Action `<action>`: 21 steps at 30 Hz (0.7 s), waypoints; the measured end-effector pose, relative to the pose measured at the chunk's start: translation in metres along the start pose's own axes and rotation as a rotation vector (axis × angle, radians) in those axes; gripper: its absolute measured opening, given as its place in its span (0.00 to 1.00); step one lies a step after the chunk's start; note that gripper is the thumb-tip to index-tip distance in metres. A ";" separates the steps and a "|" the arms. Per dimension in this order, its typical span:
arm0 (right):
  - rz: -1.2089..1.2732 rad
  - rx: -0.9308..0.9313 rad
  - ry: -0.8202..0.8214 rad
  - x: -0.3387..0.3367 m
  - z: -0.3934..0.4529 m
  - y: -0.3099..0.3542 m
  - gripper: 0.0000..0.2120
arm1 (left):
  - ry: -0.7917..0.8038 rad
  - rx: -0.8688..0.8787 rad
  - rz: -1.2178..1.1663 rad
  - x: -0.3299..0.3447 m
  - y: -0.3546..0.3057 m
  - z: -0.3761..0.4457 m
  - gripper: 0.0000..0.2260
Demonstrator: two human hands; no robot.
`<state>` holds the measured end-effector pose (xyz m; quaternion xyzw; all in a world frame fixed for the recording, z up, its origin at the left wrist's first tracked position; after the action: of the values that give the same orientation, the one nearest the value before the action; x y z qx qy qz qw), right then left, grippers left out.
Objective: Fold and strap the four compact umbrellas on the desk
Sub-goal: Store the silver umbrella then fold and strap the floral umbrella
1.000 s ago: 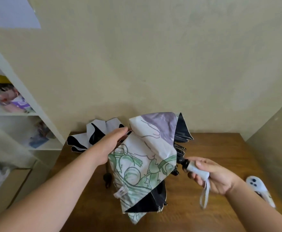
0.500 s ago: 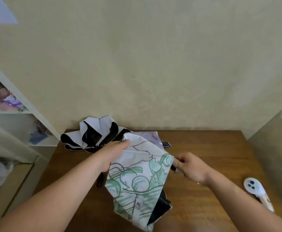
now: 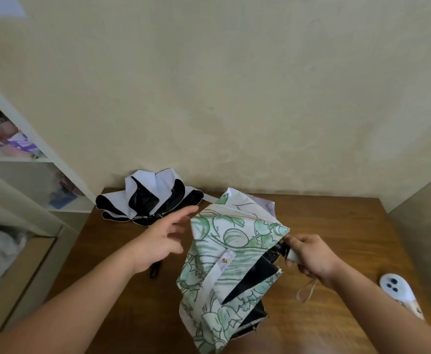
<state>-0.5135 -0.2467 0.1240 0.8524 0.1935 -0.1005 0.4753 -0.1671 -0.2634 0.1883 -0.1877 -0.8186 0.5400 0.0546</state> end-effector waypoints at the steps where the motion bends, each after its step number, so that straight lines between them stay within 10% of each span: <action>1: -0.007 0.001 0.009 0.002 0.000 0.001 0.19 | 0.054 0.039 0.076 0.006 -0.005 0.000 0.41; 5: -0.033 -0.003 0.045 0.012 -0.001 0.008 0.18 | -0.026 0.239 0.452 0.008 -0.035 0.010 0.24; 9: -0.072 -0.012 0.091 0.021 -0.007 0.019 0.16 | -0.180 0.326 0.245 0.000 -0.078 0.032 0.07; 21: 0.025 -0.018 0.087 0.036 -0.009 0.011 0.19 | -0.480 0.008 -0.077 -0.036 -0.043 0.063 0.14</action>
<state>-0.4761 -0.2357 0.1250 0.8540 0.2044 -0.0557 0.4751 -0.1631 -0.3463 0.2052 -0.0226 -0.8126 0.5698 -0.1201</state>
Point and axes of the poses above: each hand's wrist, its own z-axis towards the middle knuckle, its own x-axis out of the palm, y = z × x, the point moved 9 cm from there along z, towards the middle knuckle, and after that the axes turned 9 degrees about -z, right-handed, at the moved point
